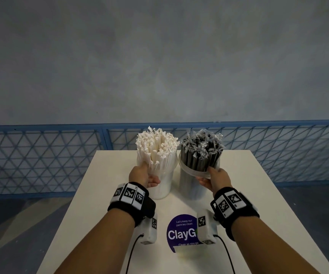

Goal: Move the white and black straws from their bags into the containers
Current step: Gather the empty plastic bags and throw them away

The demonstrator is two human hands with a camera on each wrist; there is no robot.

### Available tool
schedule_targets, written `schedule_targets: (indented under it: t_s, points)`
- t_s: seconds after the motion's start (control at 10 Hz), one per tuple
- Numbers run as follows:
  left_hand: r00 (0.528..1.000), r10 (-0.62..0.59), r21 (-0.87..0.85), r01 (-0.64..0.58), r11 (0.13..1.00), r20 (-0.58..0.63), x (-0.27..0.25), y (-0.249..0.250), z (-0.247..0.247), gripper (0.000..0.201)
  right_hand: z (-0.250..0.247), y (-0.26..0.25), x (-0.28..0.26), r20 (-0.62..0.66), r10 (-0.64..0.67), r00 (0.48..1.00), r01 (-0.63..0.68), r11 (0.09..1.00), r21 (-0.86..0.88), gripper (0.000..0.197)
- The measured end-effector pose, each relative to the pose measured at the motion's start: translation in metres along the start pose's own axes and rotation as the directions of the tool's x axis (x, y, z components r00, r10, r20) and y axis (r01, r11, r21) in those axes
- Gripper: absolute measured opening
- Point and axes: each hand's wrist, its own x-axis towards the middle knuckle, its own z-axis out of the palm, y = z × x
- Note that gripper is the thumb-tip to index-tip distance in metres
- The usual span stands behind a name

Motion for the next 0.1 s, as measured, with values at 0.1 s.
schedule_targets:
  t_s: [0.1]
  points:
    - [1.000,-0.005,0.049,0.005,0.999,-0.008,-0.0030,-0.0068,-0.0090,0.060,-0.0073,0.0038,-0.0085,0.019,0.038,0.999,-0.039,0.999,0.035,0.046]
